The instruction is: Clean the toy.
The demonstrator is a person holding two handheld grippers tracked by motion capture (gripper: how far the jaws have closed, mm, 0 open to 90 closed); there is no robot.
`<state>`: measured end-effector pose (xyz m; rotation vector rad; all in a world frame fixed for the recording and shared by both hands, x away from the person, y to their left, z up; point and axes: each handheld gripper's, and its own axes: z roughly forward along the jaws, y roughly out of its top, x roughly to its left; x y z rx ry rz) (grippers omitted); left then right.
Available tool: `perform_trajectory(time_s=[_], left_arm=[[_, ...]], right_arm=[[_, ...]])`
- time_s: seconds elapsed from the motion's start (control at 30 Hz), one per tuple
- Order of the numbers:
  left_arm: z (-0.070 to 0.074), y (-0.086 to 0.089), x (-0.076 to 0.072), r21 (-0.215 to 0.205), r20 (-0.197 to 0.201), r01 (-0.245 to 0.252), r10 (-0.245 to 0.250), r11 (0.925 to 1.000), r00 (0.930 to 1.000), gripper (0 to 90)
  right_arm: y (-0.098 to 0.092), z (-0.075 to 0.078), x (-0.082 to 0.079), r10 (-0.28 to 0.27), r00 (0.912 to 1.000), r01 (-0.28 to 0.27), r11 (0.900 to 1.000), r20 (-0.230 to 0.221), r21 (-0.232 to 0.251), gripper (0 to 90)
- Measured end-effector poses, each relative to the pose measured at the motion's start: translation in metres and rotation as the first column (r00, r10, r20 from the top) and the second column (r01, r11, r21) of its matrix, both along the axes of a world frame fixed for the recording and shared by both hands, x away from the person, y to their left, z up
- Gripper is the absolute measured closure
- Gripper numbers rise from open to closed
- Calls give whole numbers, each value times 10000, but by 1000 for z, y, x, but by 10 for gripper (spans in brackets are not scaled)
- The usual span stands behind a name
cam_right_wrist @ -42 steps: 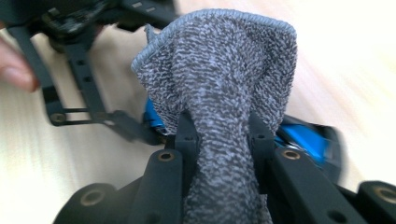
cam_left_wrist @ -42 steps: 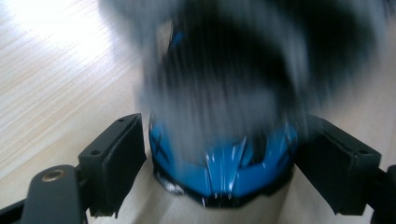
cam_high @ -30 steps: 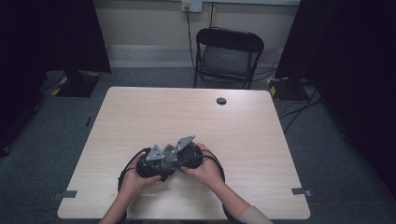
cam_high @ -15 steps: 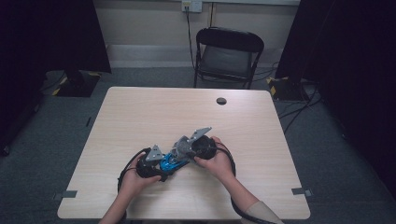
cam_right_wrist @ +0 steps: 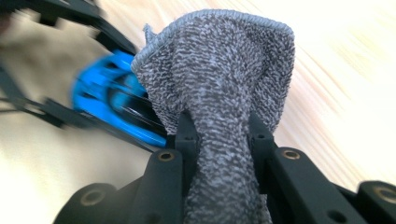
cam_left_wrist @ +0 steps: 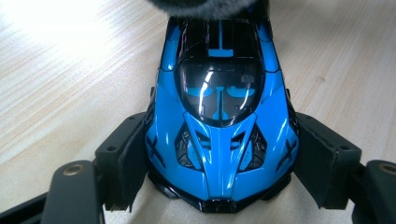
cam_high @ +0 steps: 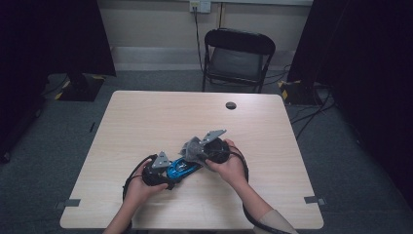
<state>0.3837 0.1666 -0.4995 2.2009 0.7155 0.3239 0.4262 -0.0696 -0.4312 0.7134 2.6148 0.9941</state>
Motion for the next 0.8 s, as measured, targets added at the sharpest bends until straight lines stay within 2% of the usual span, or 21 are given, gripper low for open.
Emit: perform_trajectory(time_s=[0.13, 0.2, 0.27, 0.4, 0.63, 0.8], left_arm=[[0, 0, 0, 30, 10, 12, -12, 10000, 10000, 254], [0, 0, 0, 32, 11, 8, -8, 10000, 10000, 254], [1, 1, 0, 109, 98, -14, 13, 9999, 10000, 254], [1, 1, 0, 107, 117, -12, 10, 9999, 9999, 254], [0, 0, 0, 46, 43, -19, 19, 10000, 10000, 254], [1, 0, 0, 122, 133, -52, 50, 9999, 9999, 255]], right_arm=[[19, 1, -12, 806, 9967, -806, 9967, -87, 87, 728], [30, -3, -18, 1192, 9928, -1192, 9929, -146, -29, 728], [38, -7, -23, 1443, 9891, -1442, 9895, -282, 78, 727], [52, -18, -29, 1830, 9824, -1837, 9829, -382, -142, 724], [52, -17, -28, 1670, 9857, -1677, 9852, -208, -359, 725], [39, -13, -21, 1225, 9923, -1232, 9916, -192, -385, 725]])
